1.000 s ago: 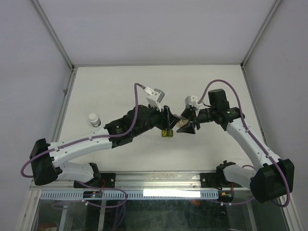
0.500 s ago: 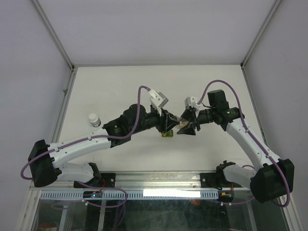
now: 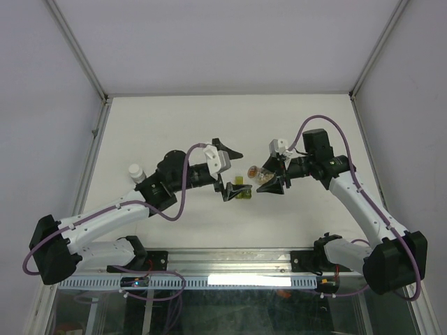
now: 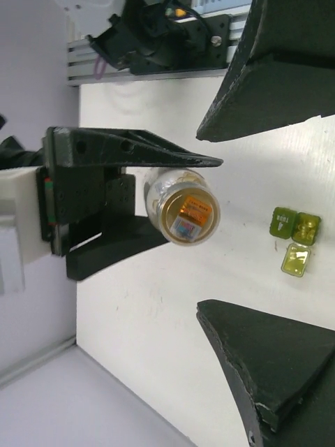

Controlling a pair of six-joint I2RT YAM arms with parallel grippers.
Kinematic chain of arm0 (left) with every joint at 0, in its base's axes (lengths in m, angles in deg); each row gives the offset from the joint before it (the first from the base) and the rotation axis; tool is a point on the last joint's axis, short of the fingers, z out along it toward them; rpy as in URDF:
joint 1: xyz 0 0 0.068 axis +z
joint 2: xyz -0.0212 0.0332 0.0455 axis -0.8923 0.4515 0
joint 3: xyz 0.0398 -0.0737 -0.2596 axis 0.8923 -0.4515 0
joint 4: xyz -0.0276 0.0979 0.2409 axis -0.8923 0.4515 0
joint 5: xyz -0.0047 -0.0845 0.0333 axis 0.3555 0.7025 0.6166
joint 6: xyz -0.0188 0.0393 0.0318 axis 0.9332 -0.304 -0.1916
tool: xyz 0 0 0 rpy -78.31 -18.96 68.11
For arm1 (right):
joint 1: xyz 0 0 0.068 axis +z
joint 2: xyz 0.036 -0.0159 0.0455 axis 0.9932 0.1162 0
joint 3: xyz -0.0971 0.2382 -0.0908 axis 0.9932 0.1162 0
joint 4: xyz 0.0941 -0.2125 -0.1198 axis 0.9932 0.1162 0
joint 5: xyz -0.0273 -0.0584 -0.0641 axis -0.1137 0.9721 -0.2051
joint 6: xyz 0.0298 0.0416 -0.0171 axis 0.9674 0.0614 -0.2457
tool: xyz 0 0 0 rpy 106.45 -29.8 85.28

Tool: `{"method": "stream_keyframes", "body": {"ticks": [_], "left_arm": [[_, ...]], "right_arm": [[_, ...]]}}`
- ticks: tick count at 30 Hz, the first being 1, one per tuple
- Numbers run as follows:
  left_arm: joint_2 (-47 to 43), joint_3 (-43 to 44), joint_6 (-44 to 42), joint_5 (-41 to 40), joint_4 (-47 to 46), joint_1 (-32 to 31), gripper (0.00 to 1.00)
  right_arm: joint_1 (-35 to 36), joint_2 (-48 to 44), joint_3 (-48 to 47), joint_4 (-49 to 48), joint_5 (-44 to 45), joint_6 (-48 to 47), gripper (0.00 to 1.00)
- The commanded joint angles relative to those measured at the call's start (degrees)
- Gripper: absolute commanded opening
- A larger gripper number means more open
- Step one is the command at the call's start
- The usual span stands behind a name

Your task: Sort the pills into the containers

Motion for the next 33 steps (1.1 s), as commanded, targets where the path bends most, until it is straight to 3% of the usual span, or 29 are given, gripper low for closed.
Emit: {"method": "stream_keyframes", "body": {"ticks": [1,6,10,15,22,33], "left_arm": [[-7.30,-1.89,13.10,-8.57,-7.24,0.88,0.99],[-11.86,-5.89,32.42,-9.51,-9.22,0.89,0.98],[-10.20,-4.56,45.04,-17.77,-2.86,0.23,0.83],[-5.56,3.42,42.47,-31.37,10.16,-7.17,0.82],[0.04,7.81,41.12,-29.63,11.22,-8.07,0.78],[4.84,11.64,39.28,-26.76,12.32,-8.16,0.49]], "right_arm": [[-0.18,-0.94,-2.51,-2.36,-0.51,0.34,0.00],[-0.17,-0.55,-2.46,-2.33,-0.37,0.32,0.00],[-0.09,-0.27,-2.51,-2.29,-0.34,0.27,0.00],[-0.09,-0.22,-2.48,-2.29,-0.37,0.27,0.00],[-0.09,-0.19,-2.45,-2.28,-0.24,0.29,0.00],[-0.09,-0.43,-2.51,-2.16,-0.26,0.21,0.00]]}}
